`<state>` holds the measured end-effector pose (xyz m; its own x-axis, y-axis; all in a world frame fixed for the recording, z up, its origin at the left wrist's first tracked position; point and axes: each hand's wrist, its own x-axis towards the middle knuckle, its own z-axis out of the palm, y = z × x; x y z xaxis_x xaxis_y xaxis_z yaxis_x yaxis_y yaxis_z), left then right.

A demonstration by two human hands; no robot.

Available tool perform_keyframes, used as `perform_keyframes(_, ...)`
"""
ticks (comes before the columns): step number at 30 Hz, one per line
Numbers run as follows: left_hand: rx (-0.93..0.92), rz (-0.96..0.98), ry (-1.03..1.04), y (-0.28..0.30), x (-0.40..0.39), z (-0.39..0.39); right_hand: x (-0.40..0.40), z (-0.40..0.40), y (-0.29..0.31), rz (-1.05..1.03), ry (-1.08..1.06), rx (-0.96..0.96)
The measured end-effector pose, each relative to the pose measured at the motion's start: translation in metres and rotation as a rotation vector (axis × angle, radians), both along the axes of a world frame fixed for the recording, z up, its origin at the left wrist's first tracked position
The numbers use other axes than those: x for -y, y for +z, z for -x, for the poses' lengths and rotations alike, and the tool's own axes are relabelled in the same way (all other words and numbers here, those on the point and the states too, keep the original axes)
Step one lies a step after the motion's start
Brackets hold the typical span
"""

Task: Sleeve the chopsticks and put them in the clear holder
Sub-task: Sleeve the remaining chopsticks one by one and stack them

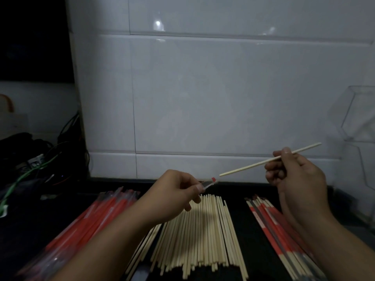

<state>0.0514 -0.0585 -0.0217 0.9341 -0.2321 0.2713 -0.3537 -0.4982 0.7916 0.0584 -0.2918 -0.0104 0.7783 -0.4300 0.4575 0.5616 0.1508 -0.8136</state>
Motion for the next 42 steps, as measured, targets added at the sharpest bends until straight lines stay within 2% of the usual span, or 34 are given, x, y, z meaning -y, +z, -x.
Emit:
perform_keyframes(21, -0.016, 0.005, -0.020, 0.003, 0.001, 0.005, -0.003, -0.003, -0.006, 0.068, 0.028, -0.044)
perform_keyframes(33, 0.019, -0.027, -0.046, 0.003, 0.000, 0.005, -0.020, 0.008, -0.006, 0.157, 0.182, -0.123)
perform_keyframes(40, 0.065, -0.048, -0.021, -0.002, 0.003, 0.002, -0.018, 0.005, -0.008, 0.122, 0.191, -0.139)
perform_keyframes(42, 0.026, -0.056, -0.014, 0.001, 0.001, 0.003, -0.017, 0.005, -0.008, 0.116, 0.169, -0.137)
